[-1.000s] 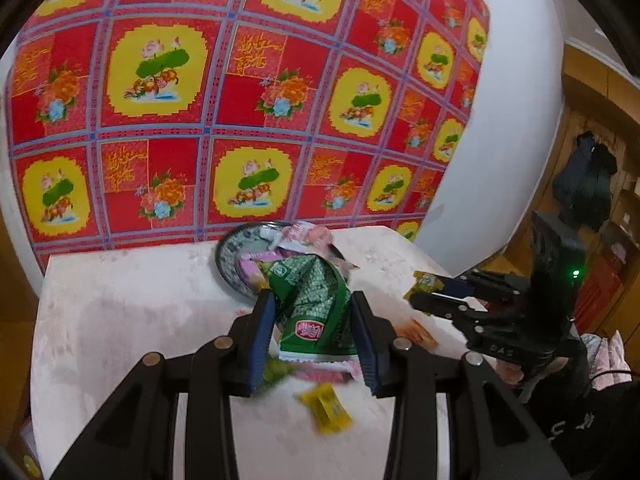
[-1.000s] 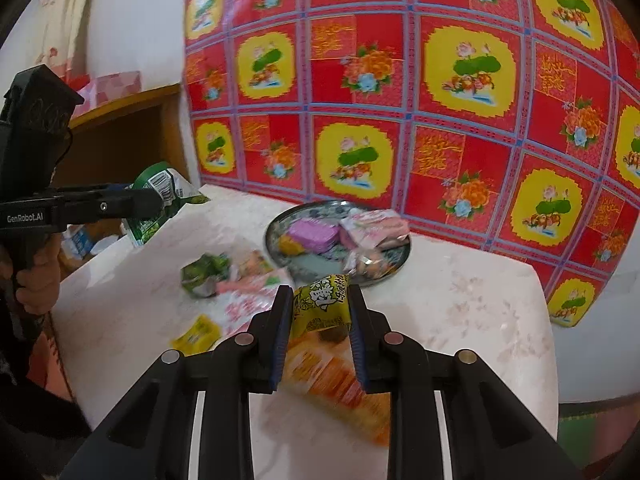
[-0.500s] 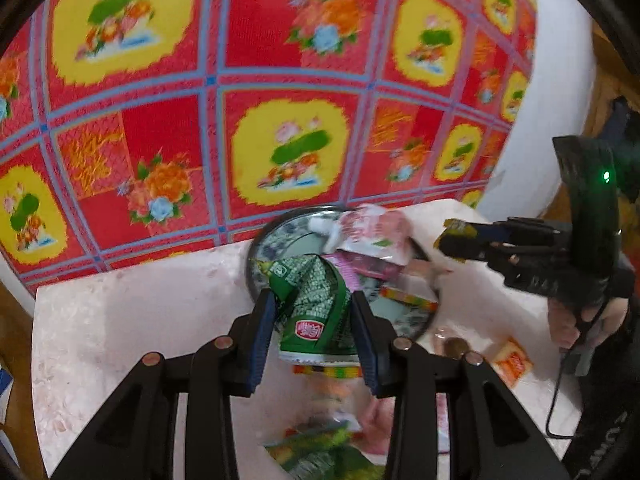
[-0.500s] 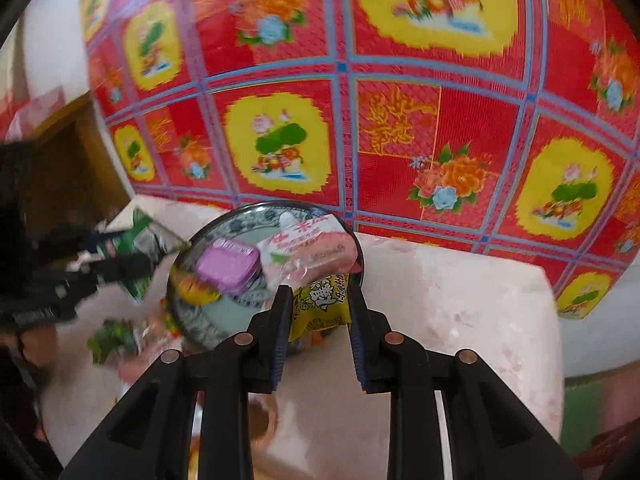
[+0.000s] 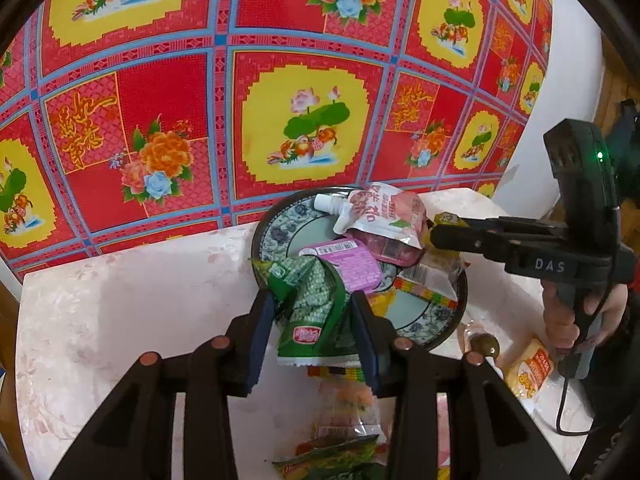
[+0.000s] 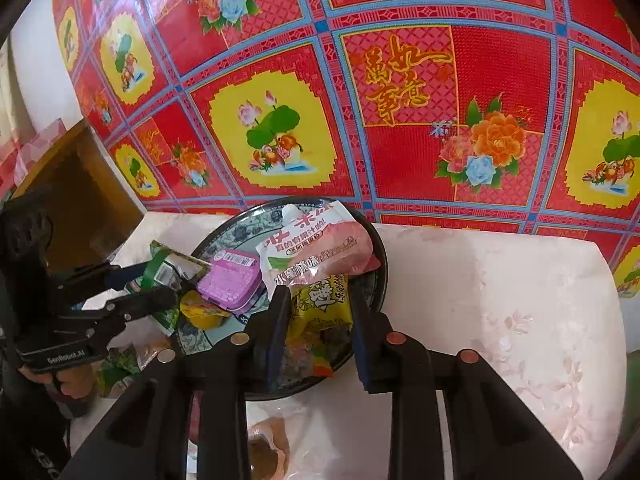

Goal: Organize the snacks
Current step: 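Open both grippers to drop the snacks onto the plate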

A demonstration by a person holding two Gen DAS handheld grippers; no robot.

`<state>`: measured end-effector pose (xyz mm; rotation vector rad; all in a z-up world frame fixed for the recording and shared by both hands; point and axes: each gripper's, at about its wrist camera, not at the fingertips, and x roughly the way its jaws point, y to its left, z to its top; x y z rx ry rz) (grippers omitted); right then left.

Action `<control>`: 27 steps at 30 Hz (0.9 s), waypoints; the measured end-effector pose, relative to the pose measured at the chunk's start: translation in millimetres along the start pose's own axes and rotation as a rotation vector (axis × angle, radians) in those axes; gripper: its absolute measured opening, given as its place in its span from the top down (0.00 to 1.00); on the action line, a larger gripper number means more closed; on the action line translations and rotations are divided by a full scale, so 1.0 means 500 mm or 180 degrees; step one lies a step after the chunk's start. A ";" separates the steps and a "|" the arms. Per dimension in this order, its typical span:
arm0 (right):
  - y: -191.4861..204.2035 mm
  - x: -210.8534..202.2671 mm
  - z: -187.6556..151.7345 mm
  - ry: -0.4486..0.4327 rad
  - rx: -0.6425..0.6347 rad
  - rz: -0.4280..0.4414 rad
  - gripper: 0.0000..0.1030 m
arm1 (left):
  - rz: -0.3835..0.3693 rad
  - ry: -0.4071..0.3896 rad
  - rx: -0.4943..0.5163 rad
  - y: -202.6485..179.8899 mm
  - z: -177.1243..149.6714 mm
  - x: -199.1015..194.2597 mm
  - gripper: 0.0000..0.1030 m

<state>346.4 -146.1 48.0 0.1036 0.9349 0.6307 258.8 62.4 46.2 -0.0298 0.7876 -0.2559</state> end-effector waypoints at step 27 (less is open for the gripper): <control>-0.010 -0.017 -0.011 -0.0141 -0.0032 -0.0243 0.32 | -0.0091 -0.0167 -0.0069 0.009 0.007 -0.030 0.29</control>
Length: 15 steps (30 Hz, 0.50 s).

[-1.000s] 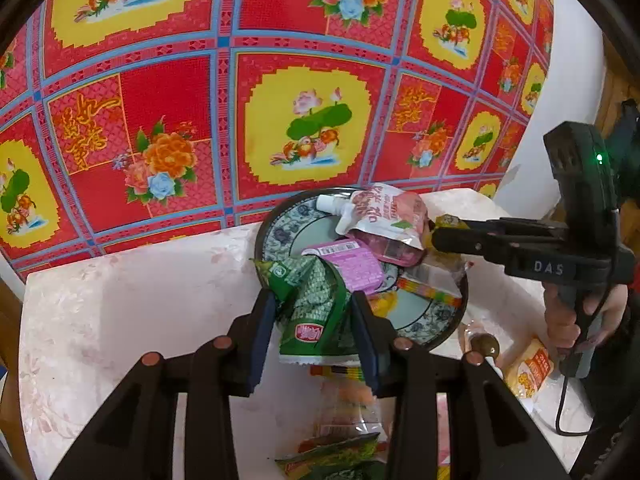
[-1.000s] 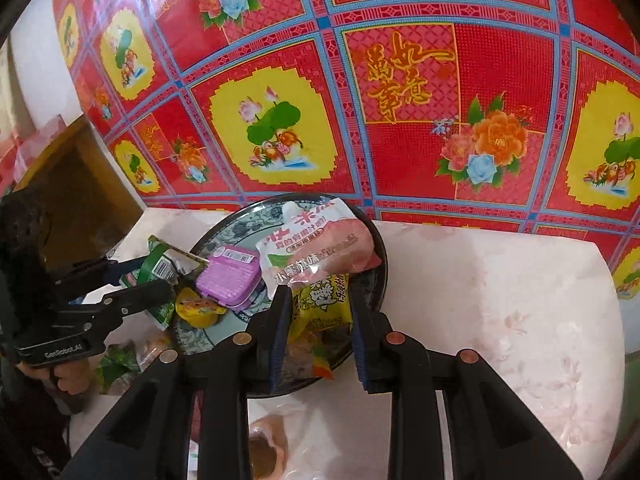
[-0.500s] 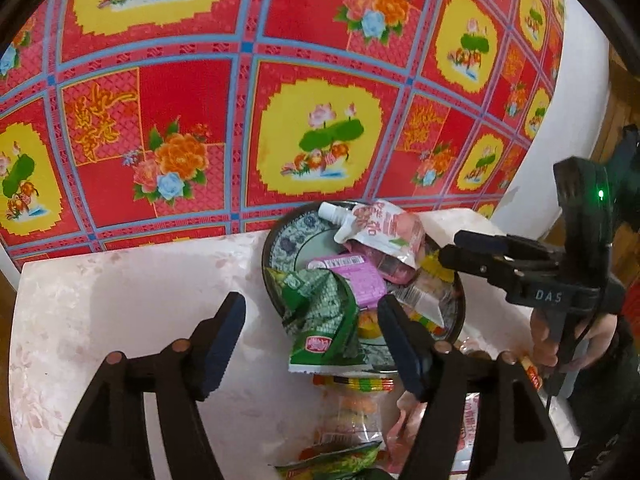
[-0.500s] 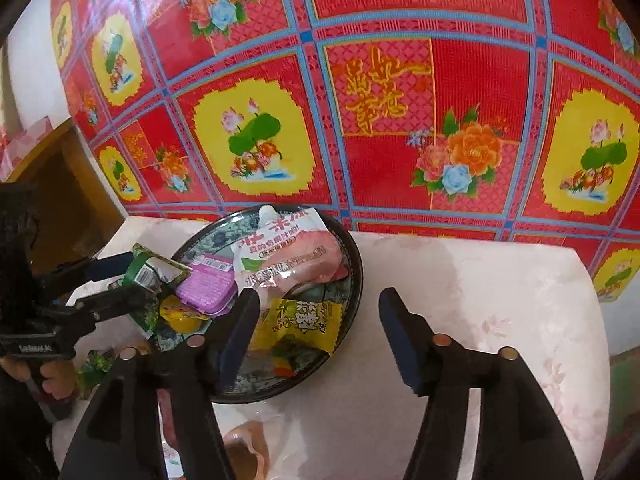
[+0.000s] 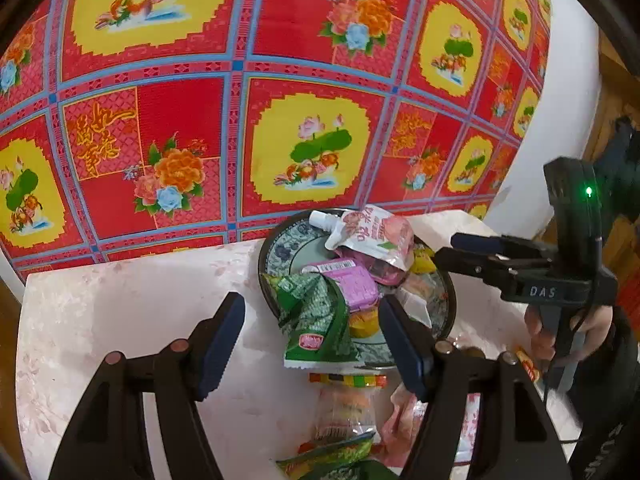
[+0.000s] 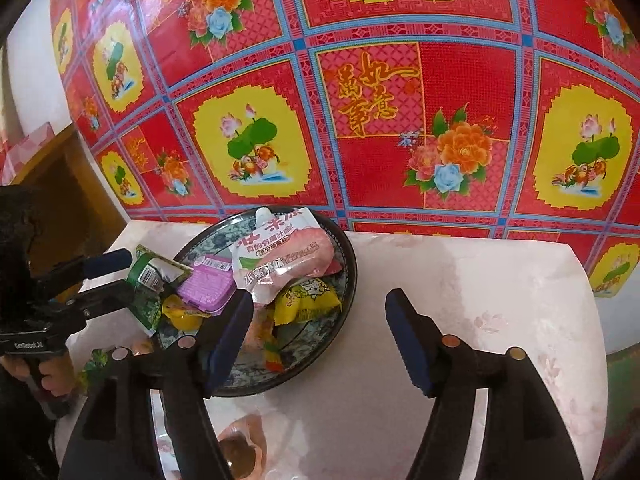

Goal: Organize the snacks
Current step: 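Open both grippers to drop the snacks onto the plate, then withdraw both tools from the plate toward the remaining snacks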

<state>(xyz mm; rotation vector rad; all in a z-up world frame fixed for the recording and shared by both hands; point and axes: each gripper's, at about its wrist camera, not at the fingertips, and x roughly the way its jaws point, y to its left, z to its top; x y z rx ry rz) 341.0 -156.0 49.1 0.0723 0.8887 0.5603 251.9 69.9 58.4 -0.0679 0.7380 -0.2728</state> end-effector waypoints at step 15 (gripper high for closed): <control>0.116 -0.181 -0.063 0.0000 -0.0666 -0.0195 0.32 | 0.0331 -0.0177 0.0428 -0.057 -0.059 -0.145 0.29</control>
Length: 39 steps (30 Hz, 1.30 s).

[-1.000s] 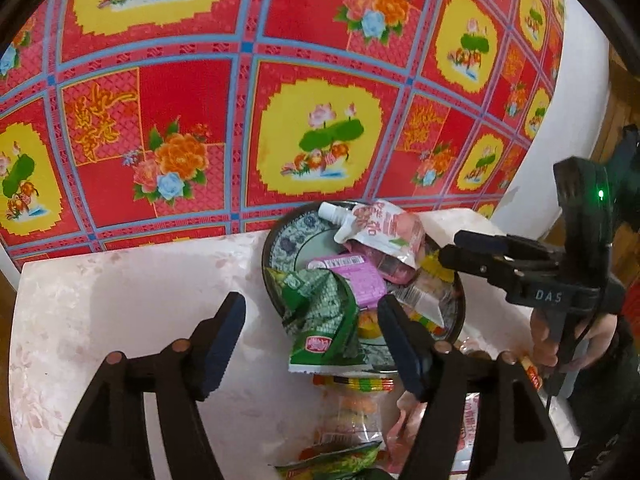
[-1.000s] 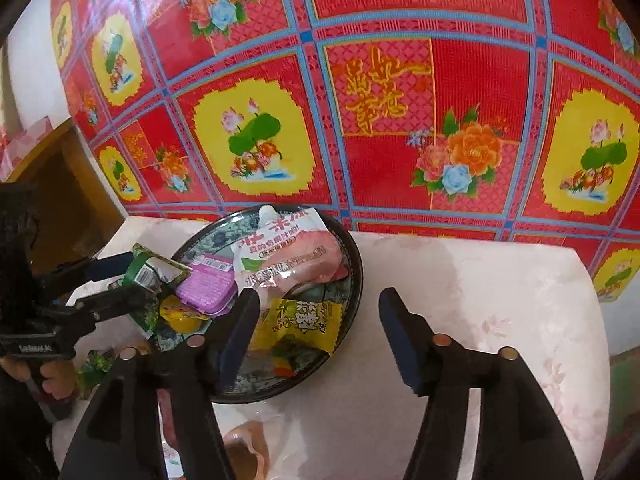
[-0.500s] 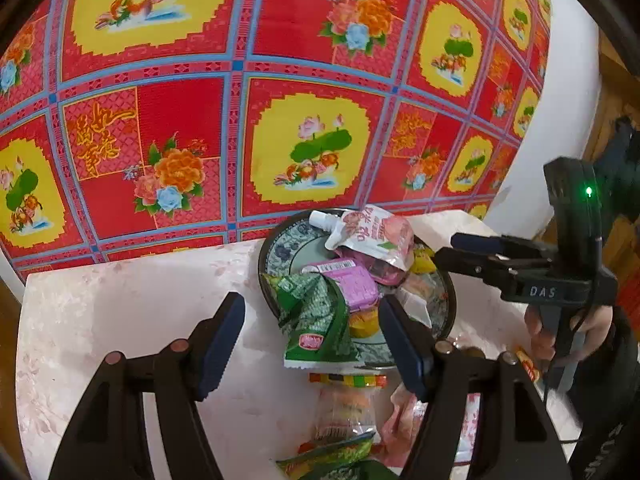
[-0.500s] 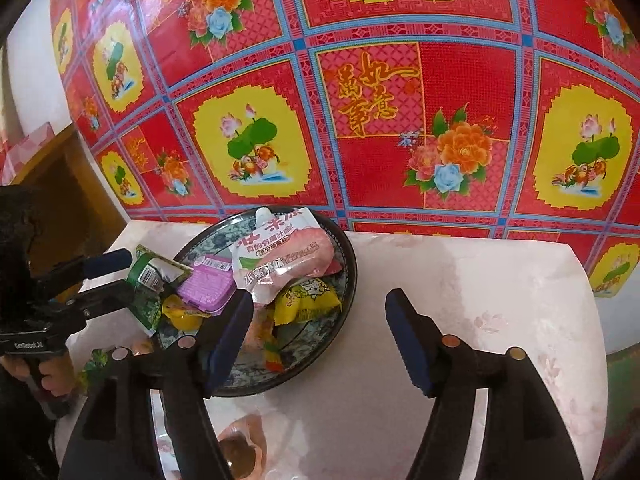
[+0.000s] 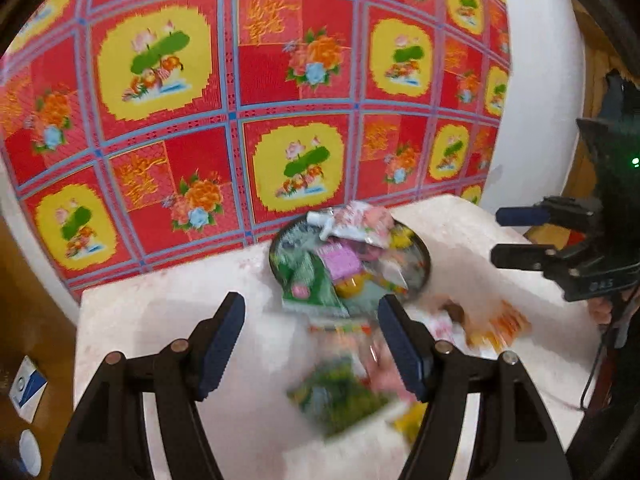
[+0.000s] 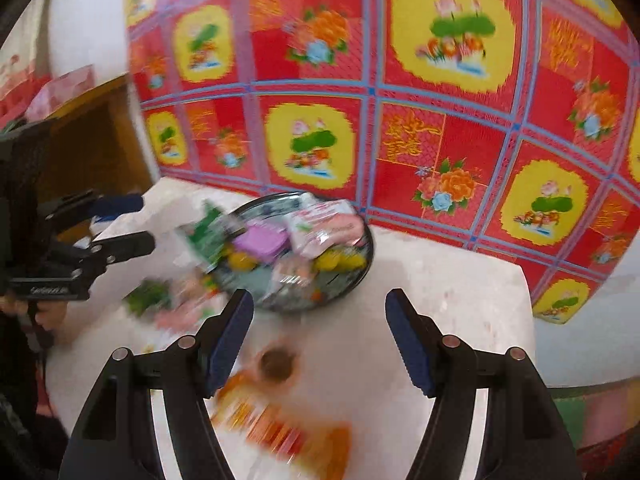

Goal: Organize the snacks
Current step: 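Withdraw both tools from the plate toward the remaining snacks, then grasp a yellow packet with the left gripper while the right gripper grasps the green pea bag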

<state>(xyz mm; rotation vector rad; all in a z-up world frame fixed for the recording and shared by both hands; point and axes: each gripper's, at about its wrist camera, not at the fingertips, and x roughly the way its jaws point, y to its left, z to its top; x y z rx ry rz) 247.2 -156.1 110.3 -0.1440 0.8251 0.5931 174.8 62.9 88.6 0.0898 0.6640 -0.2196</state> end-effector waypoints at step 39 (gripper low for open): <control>0.134 -0.060 -0.280 -0.0227 0.0307 -0.0154 0.32 | 0.0052 0.0576 -0.0359 -0.151 -0.143 0.018 0.61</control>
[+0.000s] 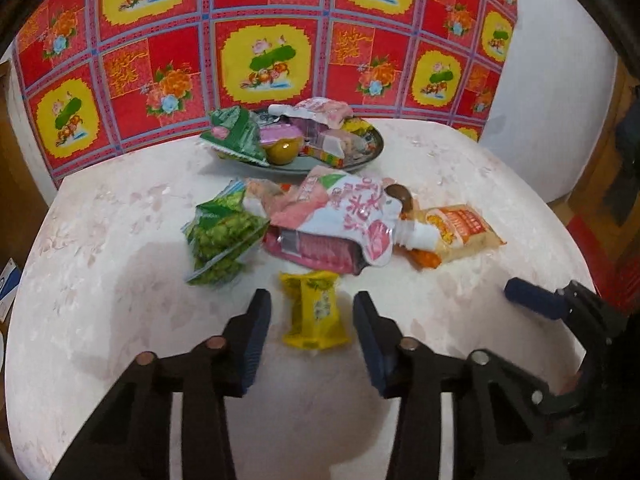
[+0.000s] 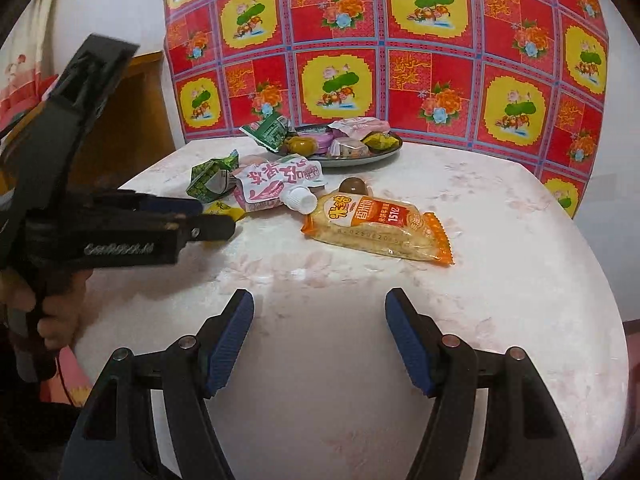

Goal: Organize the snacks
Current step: 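Grasp a yellow packet with the left gripper while the right gripper grasps the green pea bag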

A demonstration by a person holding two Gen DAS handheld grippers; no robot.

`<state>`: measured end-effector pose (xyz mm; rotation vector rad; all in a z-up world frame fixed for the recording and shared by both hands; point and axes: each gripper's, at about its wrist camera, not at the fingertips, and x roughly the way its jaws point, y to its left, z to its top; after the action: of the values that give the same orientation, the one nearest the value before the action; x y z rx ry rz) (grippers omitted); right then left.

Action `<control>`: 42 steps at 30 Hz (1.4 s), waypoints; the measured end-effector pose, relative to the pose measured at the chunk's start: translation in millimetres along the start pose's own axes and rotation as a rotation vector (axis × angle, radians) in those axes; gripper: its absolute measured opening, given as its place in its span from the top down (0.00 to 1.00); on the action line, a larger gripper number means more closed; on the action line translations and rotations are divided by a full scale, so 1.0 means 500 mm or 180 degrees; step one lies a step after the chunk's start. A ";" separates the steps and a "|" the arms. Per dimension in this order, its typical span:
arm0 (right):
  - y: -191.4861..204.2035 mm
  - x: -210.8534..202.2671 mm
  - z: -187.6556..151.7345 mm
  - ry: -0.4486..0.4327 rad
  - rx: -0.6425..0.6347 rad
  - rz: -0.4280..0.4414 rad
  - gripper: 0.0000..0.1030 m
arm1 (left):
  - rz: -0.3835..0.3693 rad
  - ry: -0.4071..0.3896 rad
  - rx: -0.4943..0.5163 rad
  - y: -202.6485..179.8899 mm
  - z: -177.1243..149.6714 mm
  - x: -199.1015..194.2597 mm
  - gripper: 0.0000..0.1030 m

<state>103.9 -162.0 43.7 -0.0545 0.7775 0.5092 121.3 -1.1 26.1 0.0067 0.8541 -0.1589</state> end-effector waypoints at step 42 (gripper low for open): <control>0.203 0.216 0.247 0.0510 -0.0644 0.0561 0.48 | 0.0272 -0.0218 -0.0620 0.195 -0.034 -0.046 0.75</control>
<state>203.0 1.1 72.4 -0.2180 0.8896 0.7569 107.5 99.4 26.7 -0.1437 0.7967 0.0047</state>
